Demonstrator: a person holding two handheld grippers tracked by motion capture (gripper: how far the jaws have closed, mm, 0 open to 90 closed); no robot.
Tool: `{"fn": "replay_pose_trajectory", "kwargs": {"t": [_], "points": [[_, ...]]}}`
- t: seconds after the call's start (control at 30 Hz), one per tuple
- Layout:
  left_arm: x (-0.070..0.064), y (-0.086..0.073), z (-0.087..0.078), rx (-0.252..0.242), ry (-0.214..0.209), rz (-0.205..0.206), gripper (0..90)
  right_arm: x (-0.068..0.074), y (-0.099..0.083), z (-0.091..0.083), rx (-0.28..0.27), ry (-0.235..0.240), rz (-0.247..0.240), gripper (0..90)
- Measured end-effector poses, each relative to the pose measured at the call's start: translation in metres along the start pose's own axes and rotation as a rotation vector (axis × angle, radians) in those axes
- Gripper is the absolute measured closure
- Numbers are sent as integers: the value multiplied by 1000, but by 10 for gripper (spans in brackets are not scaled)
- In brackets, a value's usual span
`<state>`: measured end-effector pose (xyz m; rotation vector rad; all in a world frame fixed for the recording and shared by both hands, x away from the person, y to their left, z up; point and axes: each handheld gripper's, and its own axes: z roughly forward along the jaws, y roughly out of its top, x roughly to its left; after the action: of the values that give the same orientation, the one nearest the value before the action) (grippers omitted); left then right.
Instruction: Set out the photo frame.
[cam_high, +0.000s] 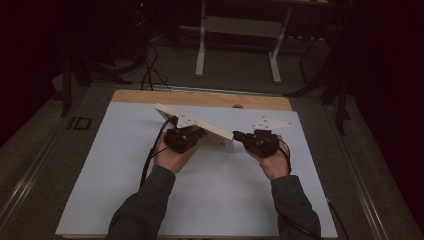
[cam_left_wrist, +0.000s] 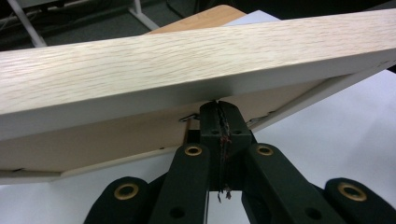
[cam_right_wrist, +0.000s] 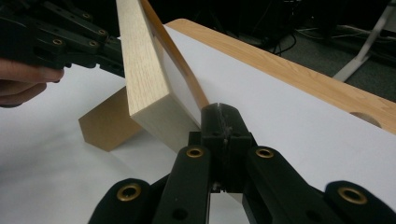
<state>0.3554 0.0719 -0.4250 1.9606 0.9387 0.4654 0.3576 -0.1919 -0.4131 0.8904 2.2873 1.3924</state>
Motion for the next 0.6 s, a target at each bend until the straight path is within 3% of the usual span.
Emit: {"fn": "replay_pose_trajectory", "kwargs": {"t": [0.2, 0.6], "points": [[-2, 1, 3, 1, -6, 5, 900, 2, 1, 2, -5, 36, 10, 900], [-1, 1, 4, 1, -6, -1, 900, 0, 8, 11, 2, 43, 5, 900]]}}
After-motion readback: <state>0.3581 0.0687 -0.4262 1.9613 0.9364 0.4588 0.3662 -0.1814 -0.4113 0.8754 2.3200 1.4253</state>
